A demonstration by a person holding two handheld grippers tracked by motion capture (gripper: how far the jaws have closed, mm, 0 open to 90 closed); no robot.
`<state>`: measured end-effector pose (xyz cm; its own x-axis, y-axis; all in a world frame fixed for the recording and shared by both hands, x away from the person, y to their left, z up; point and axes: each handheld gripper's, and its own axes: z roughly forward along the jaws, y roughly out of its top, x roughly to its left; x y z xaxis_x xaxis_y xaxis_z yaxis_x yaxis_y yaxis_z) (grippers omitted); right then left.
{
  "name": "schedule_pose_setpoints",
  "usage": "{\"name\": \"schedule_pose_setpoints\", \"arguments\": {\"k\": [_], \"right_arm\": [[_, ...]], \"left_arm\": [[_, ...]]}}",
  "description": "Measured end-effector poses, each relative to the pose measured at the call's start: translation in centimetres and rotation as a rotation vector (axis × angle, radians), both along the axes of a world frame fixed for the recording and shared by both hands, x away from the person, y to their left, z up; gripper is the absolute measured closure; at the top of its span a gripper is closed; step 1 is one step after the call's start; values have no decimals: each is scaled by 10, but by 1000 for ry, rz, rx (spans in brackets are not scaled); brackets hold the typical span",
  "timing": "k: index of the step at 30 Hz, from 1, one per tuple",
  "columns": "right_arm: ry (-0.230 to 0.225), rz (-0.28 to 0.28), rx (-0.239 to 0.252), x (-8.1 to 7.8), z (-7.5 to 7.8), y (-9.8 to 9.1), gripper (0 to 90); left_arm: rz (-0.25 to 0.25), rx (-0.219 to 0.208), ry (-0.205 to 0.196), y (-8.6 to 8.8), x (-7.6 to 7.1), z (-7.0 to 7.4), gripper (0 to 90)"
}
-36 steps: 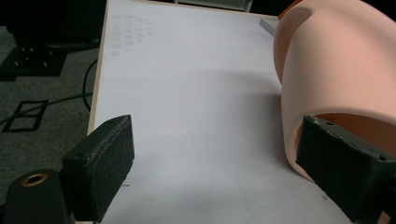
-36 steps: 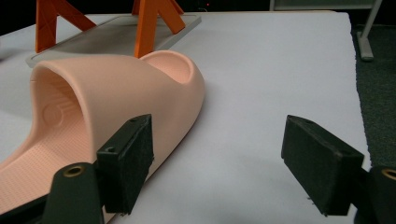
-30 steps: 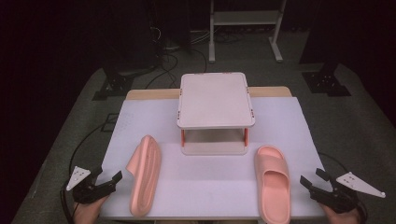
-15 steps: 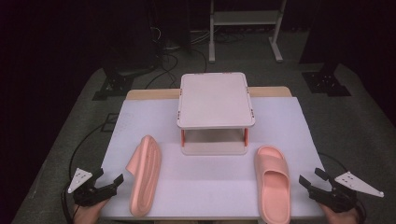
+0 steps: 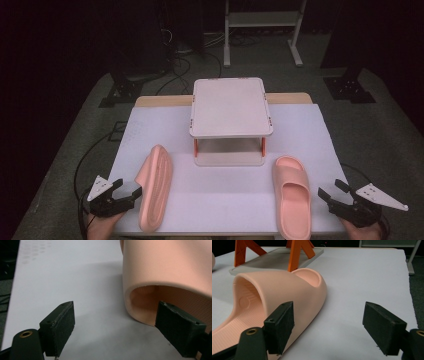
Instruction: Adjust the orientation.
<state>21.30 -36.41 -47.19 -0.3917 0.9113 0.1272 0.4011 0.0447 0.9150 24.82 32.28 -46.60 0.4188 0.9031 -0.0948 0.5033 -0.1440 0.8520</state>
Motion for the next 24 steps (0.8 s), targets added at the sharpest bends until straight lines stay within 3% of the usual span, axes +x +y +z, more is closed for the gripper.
{"name": "schedule_pose_setpoints", "arguments": {"k": [1, 2, 4, 10, 18, 24], "right_arm": [[0, 0, 0, 0, 0, 0, 246], [2, 1, 1, 0, 0, 1, 246], [-2, 4, -1, -1, 1, 2, 246], [-2, 6, -3, -2, 1, 2, 246], [-4, 12, -4, -2, 1, 2, 246], [-6, 14, -7, -1, 1, 3, 246]], "left_arm": [[0, 0, 0, 0, 0, 0, 197], [-34, 2, 3, -2, 3, 0, 238], [-42, 6, 17, -6, 6, 0, 246], [-68, -8, 13, -13, 11, 0, 407], [-85, -24, 8, -21, 18, 0, 501], [-100, -41, -10, -25, 18, 2, 503]]}}
